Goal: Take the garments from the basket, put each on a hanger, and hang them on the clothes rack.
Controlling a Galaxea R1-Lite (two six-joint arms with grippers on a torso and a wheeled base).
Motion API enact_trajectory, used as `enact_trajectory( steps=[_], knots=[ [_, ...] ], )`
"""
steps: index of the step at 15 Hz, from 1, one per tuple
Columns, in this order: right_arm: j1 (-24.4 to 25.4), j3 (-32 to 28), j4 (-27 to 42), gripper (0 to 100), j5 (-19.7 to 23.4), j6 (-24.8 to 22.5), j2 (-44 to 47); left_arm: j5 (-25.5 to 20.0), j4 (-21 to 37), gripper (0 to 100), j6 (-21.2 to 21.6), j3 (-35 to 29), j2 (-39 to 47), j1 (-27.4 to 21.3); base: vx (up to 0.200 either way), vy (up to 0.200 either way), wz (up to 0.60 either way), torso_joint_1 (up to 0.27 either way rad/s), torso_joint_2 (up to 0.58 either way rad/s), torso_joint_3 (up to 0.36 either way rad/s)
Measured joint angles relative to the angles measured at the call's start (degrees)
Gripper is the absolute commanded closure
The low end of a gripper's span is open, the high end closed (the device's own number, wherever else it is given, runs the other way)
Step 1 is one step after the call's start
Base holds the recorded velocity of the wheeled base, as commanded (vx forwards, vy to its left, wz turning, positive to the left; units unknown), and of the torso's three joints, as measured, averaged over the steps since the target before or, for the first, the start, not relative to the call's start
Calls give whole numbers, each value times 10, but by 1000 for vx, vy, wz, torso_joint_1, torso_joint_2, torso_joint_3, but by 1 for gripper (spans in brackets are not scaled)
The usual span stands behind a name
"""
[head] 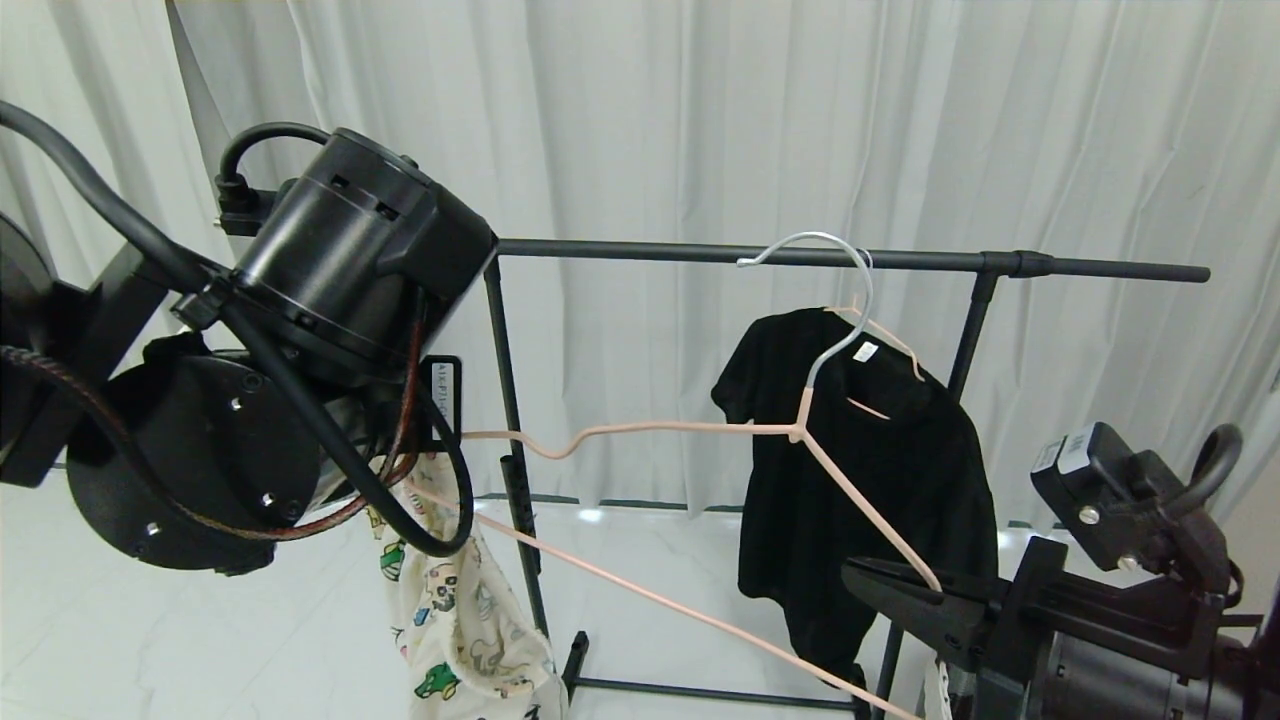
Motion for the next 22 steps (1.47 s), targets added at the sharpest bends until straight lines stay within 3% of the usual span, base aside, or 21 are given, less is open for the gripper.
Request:
enact_trajectory(
  steps=[9,14,22],
  knots=[
    [-6,-3,0,100,-18,0,13,1,0,100,0,-4,7,-13,0,0,0,0,0,0],
    [-7,0,0,100,-32,2,5,7,0,100,0,-1,8,22,0,0,0,0,0,0],
    [-6,-8,0,100,-49,0,22,37,-6,100,-1,-5,25,-29,0,0,0,0,0,0]
  ],
)
